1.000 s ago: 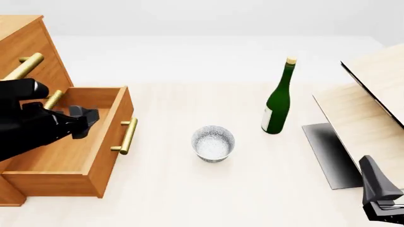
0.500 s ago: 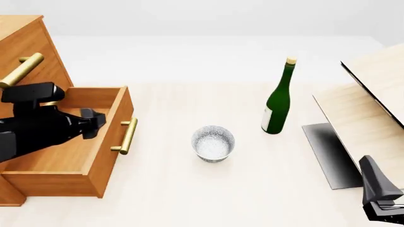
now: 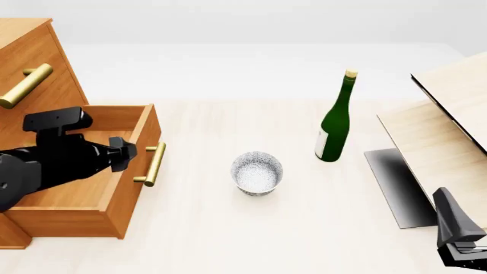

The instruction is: Put the bowl in the bottom drawer of the cabinet and close it.

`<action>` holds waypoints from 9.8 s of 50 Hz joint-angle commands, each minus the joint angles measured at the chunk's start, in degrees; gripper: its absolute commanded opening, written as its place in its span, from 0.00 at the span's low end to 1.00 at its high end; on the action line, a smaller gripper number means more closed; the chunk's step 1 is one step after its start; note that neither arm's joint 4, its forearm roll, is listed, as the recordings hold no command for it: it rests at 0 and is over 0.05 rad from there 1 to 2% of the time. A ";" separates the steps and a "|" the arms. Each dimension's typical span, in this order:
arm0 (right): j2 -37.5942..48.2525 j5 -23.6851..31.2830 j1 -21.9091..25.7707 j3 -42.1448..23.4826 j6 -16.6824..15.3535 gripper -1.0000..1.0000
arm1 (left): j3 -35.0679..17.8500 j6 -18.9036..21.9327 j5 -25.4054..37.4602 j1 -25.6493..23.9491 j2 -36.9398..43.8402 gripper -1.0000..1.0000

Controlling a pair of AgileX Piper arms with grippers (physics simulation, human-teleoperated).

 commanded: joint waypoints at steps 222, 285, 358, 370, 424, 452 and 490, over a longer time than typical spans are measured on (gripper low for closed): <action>-0.07 0.01 0.36 -0.01 0.03 1.00 | -12.87 1.67 -4.43 -20.23 2.66 1.00; -0.06 0.01 0.36 -0.01 0.04 1.00 | -15.57 -8.26 -16.63 -21.88 16.17 1.00; -0.07 0.01 0.35 -0.01 0.03 1.00 | -18.32 -19.74 -23.38 -22.20 33.55 1.00; -0.07 0.01 0.35 -0.01 0.02 1.00 | -18.18 -22.36 -24.72 -22.33 36.15 1.00; -0.06 0.01 0.35 -0.01 0.01 1.00 | -17.08 -30.81 -31.57 -24.44 44.19 1.00; -0.07 0.00 0.35 -0.01 0.02 1.00 | -18.33 -31.47 -30.42 -26.54 47.39 1.00; -0.07 0.01 0.35 -0.01 0.03 1.00 | -19.41 -28.79 -28.78 -25.26 45.63 0.00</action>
